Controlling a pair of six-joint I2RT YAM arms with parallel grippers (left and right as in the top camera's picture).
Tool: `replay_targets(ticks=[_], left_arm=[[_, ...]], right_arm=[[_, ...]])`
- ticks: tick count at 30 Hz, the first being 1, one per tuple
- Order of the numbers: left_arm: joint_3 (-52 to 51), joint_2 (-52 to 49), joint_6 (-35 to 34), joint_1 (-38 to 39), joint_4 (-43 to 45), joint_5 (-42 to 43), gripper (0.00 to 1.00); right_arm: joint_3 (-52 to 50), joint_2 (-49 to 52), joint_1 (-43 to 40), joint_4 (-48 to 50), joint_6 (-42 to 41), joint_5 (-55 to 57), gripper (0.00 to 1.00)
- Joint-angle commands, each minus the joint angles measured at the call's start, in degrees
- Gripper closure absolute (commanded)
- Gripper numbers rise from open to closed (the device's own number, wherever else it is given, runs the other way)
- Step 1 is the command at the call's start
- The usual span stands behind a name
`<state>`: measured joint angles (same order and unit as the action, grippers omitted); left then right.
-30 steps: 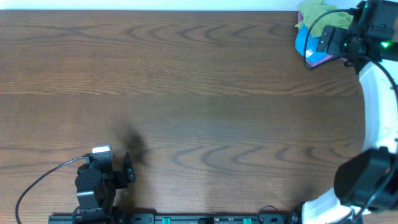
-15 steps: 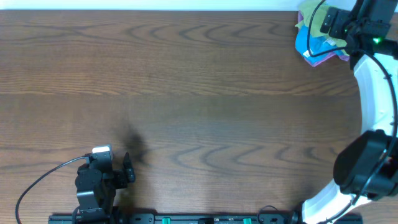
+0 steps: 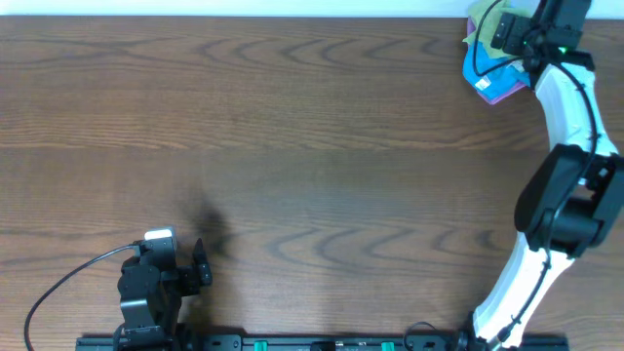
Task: Fold the cloth
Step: 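Reach the right gripper to the cloth pile at top right, then close the right gripper on the green towel in the pile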
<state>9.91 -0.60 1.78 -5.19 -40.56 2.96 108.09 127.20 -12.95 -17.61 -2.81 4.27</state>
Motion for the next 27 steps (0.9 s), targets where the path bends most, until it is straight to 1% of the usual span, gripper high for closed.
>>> replay_targets(ticks=[1,7,10,15,16,17,19,20,21,23,24,27], left_arm=[[-0.7,0.3,0.6,0.0,-1.4,-0.4,0.05],[-0.7,0.3,0.6,0.0,-1.4,-0.4,0.05],[-0.7,0.3,0.6,0.0,-1.4,-0.4,0.05],[-0.7,0.3,0.6,0.0,-1.4,-0.4,0.05],[-0.7,0.3,0.6,0.0,-1.4,-0.4,0.05],[-0.7,0.3,0.6,0.0,-1.4,-0.4,0.05],[-0.7,0.3,0.6,0.0,-1.4,-0.4,0.05],[-0.7,0.3,0.6,0.0,-1.4,-0.4,0.05],[-0.7,0.3,0.6,0.0,-1.4,-0.4,0.05],[-0.7,0.3,0.6,0.0,-1.4,-0.4,0.05],[-0.7,0.3,0.6,0.0,-1.4,-0.4,0.05],[-0.7,0.3,0.6,0.0,-1.4,-0.4,0.05]], right_arm=[[1.9,1.6,-0.7,0.3,-0.9,-0.5,0.01],[1.8,4.7,-1.2,0.5,-1.5,-2.4,0.01],[1.8,5.1,-1.4,0.5,-1.4,-2.4,0.11],[1.8,5.1,-1.4,-0.7,-1.4,-2.4,0.12],[1.8,5.1,-1.4,-1.0,-1.4,-2.4,0.16],[1.8,5.1,-1.4,-1.4,-1.4,-2.4,0.29],[1.8,5.1,-1.4,-2.0,-1.4,-2.4,0.49],[1.8,5.1,-1.4,-2.4,-1.4,-2.4,0.57],[1.8,5.1,-1.4,-2.6,-1.4,-2.4,0.67],[1.8,5.0,-1.4,-3.2,-0.9,-2.4,0.92],[1.9,4.7,-1.4,-3.7,-0.7,-2.4,0.99],[1.9,2.7,-1.3,-4.9,0.2,-2.4,0.99]])
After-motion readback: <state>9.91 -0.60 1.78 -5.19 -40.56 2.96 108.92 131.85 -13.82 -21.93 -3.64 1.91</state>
